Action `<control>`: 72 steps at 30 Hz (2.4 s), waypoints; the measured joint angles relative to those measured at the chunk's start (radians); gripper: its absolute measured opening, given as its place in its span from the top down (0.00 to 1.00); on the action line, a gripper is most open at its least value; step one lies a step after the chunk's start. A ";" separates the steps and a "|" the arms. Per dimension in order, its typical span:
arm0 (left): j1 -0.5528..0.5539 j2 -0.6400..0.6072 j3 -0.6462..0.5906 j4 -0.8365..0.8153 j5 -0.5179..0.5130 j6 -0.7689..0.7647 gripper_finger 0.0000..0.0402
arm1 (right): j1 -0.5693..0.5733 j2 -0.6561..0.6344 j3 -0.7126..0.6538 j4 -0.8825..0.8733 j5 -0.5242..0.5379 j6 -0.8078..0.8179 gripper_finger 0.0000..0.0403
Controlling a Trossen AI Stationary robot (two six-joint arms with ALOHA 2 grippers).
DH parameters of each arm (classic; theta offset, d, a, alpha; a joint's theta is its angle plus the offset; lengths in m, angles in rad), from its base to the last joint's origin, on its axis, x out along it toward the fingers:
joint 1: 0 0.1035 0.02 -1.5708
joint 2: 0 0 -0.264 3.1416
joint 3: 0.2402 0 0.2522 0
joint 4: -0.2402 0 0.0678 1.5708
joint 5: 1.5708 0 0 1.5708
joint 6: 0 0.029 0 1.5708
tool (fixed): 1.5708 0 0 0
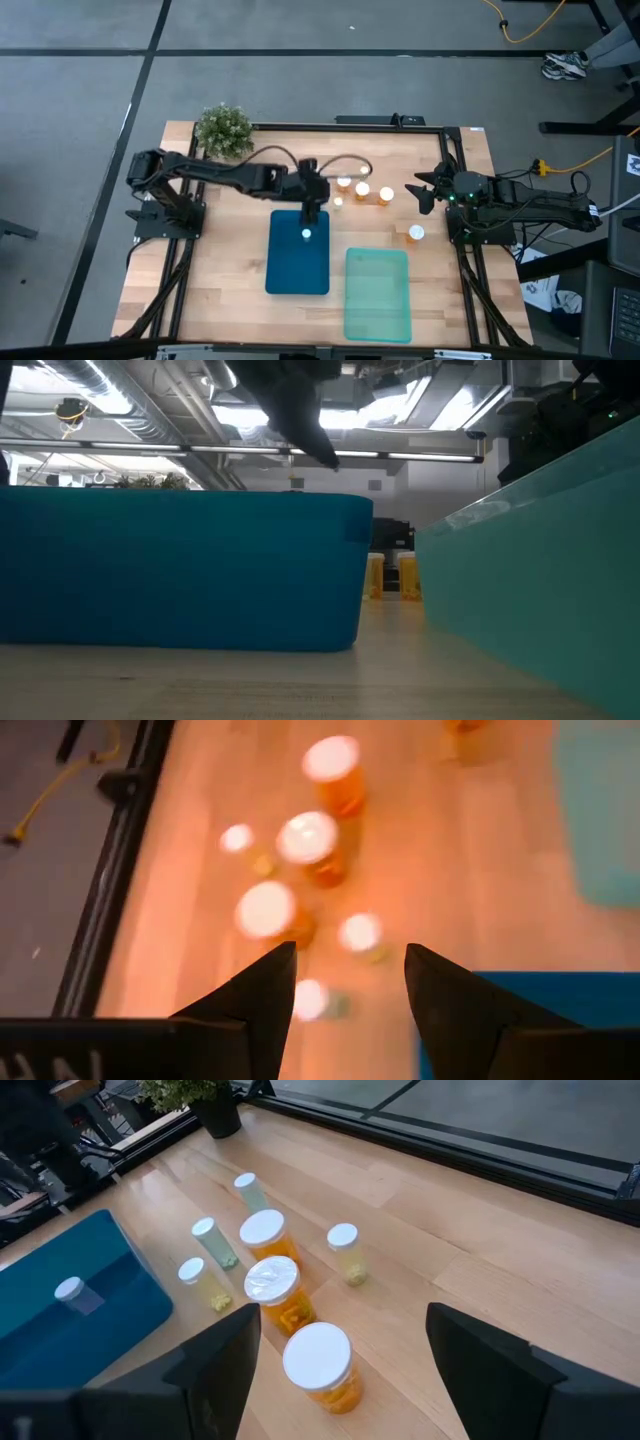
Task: Pick and place medicine bottles into bin by pill shape (circle, oval)
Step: Put the top blue pill bottle into the blue bin
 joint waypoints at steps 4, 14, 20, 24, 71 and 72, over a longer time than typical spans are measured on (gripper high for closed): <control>0.104 0.000 0.002 -0.007 0.120 -0.002 0.55 | 0.000 0.000 0.000 0.000 0.000 0.000 0.29; 0.274 0.007 -0.033 -0.096 0.197 -0.002 0.56 | 0.000 0.000 0.000 0.000 0.000 -0.001 0.29; 0.320 0.009 -0.087 -0.135 0.216 -0.016 0.56 | 0.000 0.000 0.000 0.000 -0.001 -0.001 0.29; 0.329 0.009 -0.106 -0.133 0.138 -0.027 0.56 | 0.000 0.000 0.000 0.000 -0.001 -0.001 0.29; 0.460 0.009 -0.108 -0.200 0.295 -0.054 0.39 | 0.000 0.000 0.000 0.000 -0.002 -0.001 0.29; 0.460 0.009 -0.108 -0.215 0.295 -0.047 0.39 | 0.000 0.000 0.000 0.000 -0.002 -0.001 0.29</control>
